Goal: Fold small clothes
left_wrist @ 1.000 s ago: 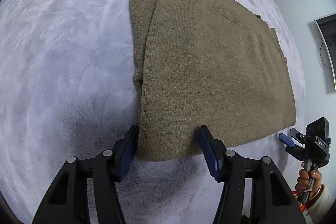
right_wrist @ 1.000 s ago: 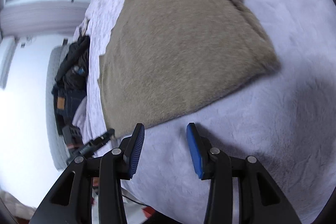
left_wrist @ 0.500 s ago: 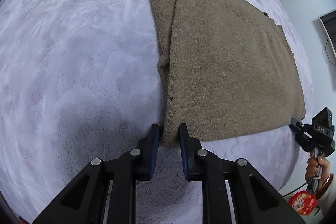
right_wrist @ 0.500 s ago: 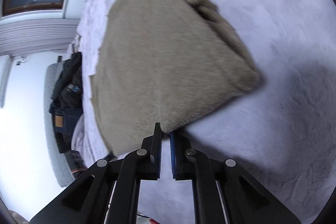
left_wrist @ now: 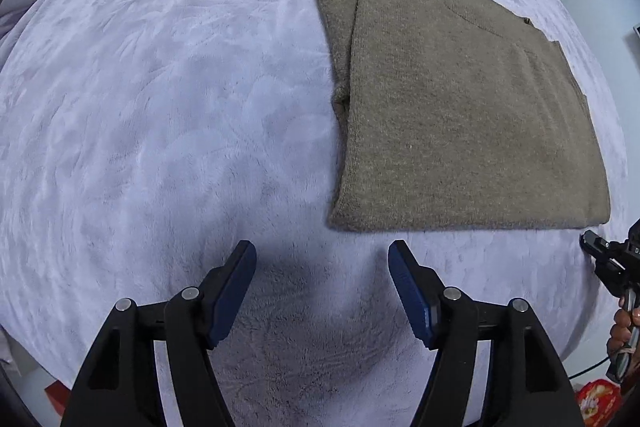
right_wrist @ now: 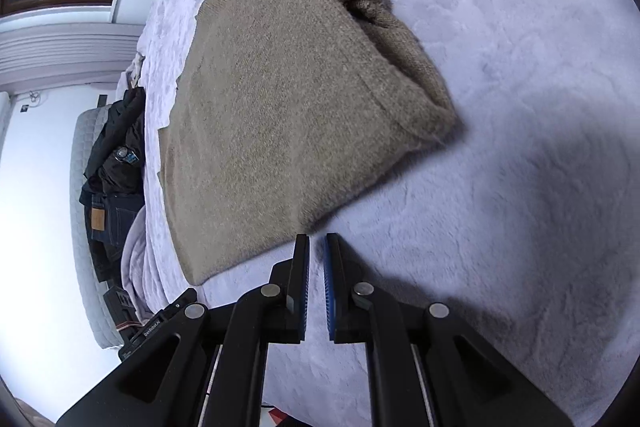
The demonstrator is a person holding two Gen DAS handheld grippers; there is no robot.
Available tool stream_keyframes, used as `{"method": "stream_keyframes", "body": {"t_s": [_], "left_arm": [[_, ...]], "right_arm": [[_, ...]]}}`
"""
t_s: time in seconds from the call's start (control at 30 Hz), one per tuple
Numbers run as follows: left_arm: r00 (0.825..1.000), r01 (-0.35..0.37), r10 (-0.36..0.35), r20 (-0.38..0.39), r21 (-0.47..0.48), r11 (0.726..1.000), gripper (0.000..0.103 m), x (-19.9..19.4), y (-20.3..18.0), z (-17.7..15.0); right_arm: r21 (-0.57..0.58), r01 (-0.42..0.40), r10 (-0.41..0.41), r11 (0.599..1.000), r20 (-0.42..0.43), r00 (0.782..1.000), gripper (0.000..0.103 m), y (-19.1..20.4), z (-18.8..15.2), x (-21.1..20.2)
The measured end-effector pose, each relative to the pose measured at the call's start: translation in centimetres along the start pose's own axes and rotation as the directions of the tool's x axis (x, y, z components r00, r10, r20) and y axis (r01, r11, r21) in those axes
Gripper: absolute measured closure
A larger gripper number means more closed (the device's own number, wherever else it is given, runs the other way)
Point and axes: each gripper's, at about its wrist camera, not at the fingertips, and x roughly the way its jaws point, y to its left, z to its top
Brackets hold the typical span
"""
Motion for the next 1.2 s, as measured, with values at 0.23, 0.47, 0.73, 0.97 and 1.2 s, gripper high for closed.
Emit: {"method": "stream_keyframes", "body": {"t_s": [0.23, 0.47, 0.73, 0.97, 1.2], "left_arm": [[1.000, -0.029, 0.029, 0.004, 0.015, 0.999, 0.032, -0.7, -1.6, -0.6], [0.999, -0.017, 0.017, 0.027, -0.001, 1.000, 0.032, -1.8, -1.9, -0.2], [1.000, -0.026, 0.026, 0.001, 0.008, 1.000, 0.032, -0.4, -4.1, -0.2], [0.999, -0.036, 0.037, -0.006, 0.015, 0.999, 0.032, -0.1, -5.0, 0.1], [0.999, -0.046, 0.046, -0.022, 0.004, 0.999, 0.032, 1.2, -6.3, 0.5]], "right_arm": [[-0.128, 0.153, -0.141, 0.980, 0.101, 0.985, 0.095, 2.4, -0.4, -3.2], [-0.244, 0.324, -0.280, 0.914, 0.201, 0.939, 0.072, 4.3, 3.7, -5.0], [-0.197, 0.263, -0.244, 0.945, 0.114, 0.963, 0.076, 0.4, 4.5, -3.7], [-0.342, 0.233, -0.225, 0.910, 0.065, 0.972, 0.097, 3.0, 5.7, -3.8], [-0.320, 0.302, -0.300, 0.898, 0.056, 0.952, 0.098, 0.8, 4.2, -2.7]]}}
